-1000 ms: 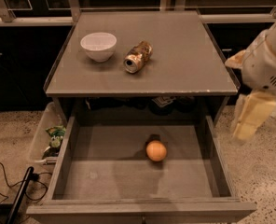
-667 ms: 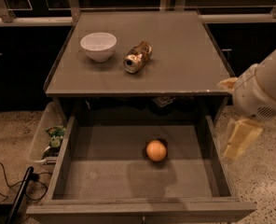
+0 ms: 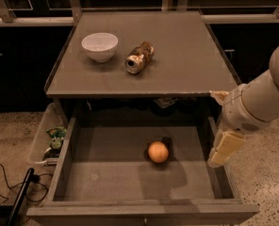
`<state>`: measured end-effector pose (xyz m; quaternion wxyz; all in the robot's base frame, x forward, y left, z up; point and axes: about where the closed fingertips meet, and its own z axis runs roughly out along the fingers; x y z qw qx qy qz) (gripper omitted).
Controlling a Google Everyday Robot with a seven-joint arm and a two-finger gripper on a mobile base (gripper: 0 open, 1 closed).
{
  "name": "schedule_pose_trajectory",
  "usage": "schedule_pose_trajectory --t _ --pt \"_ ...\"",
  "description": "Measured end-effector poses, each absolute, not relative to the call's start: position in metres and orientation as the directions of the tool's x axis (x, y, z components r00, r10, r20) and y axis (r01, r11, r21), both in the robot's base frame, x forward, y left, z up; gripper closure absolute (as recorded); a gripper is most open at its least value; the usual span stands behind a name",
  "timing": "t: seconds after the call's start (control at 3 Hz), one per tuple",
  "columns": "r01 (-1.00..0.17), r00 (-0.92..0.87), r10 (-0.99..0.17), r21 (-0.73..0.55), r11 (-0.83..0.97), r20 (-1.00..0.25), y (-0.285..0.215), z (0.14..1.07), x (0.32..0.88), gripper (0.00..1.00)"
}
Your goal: Pick orange from top drawer and place on counter
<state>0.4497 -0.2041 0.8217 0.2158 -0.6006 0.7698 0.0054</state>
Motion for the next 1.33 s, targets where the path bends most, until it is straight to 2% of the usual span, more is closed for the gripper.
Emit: schedule_pose_trajectory --t 0.67,1.33 --pt "-0.931 -0.223 -0.848 -0.154 0.331 -0.481 -0.17 0.723 0.486 0.0" --pt "-0.937 -0.207 -0.768 -0.102 0.333 -0.606 -0.134 0.664 0.503 0.0"
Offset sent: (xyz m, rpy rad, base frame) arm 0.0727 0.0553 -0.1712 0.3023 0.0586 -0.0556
